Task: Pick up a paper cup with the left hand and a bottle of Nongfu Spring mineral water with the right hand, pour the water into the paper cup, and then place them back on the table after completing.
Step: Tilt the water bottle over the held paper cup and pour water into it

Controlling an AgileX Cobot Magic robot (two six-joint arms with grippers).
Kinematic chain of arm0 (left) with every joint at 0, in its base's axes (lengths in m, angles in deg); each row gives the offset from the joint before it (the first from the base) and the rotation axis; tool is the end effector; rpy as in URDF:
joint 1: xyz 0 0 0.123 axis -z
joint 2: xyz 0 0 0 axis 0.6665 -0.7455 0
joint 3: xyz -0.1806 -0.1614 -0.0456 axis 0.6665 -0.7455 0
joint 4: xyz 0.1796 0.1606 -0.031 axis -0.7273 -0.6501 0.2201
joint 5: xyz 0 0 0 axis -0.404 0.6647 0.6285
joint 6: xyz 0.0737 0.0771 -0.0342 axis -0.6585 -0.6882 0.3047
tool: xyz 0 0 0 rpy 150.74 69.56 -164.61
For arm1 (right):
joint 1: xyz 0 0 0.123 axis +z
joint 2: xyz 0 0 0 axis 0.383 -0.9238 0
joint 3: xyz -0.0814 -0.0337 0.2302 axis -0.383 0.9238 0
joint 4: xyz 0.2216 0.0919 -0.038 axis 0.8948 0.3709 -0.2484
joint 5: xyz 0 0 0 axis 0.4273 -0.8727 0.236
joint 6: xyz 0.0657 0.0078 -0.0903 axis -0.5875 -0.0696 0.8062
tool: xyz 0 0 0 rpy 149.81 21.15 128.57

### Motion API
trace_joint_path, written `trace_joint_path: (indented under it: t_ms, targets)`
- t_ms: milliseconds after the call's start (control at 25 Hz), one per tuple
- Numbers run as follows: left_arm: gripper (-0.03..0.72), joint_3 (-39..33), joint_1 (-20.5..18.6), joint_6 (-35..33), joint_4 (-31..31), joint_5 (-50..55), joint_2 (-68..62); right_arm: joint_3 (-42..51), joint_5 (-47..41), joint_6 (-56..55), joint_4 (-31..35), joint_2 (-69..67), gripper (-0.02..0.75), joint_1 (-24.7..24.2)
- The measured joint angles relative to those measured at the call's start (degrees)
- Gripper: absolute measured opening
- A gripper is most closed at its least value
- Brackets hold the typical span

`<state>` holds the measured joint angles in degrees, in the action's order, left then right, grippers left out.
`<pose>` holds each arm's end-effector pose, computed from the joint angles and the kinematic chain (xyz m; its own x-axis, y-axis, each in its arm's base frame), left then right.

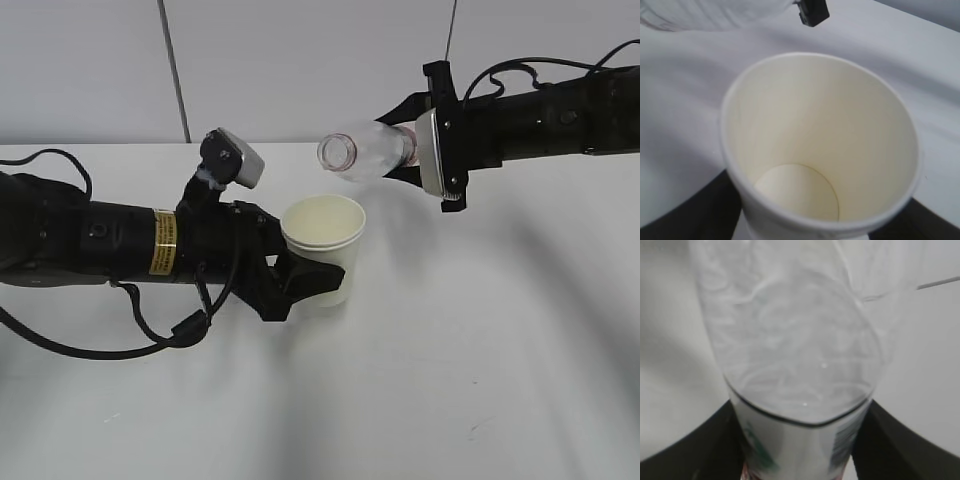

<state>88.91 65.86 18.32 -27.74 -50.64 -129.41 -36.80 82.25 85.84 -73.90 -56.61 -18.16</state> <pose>0.2933 -0.2098 0.1120 -0.3342 0.3121 -0.8893 0.8857 0.4266 -0.1831 0.4211 0.1057 0.1608 0.6717 -0.7001 -0.2425 -0.4540 -0.1303 -0.8814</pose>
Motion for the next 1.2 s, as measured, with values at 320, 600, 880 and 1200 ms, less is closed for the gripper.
trace_joint_path:
  t_ms: [320,600,880,1200]
  targets:
    - [0.447,0.0,0.1,0.6,-1.4,0.8,0.0,0.0,-0.7,5.6,1.1,-0.1,0.417,0.0]
    - [0.447,0.0,0.1,3.2,-4.6,0.4,0.0,0.0,-1.7,11.6,2.3,-0.1,0.417,0.0]
    - [0.447,0.0,0.1,3.3,-4.6,-2.3,0.0,0.0,-1.7,16.6,5.3,-0.1,0.417,0.0]
    - [0.447,0.0,0.1,3.3,-4.7,-2.2,0.0,0.0,-1.4,21.8,7.3,-0.1,0.416,0.0]
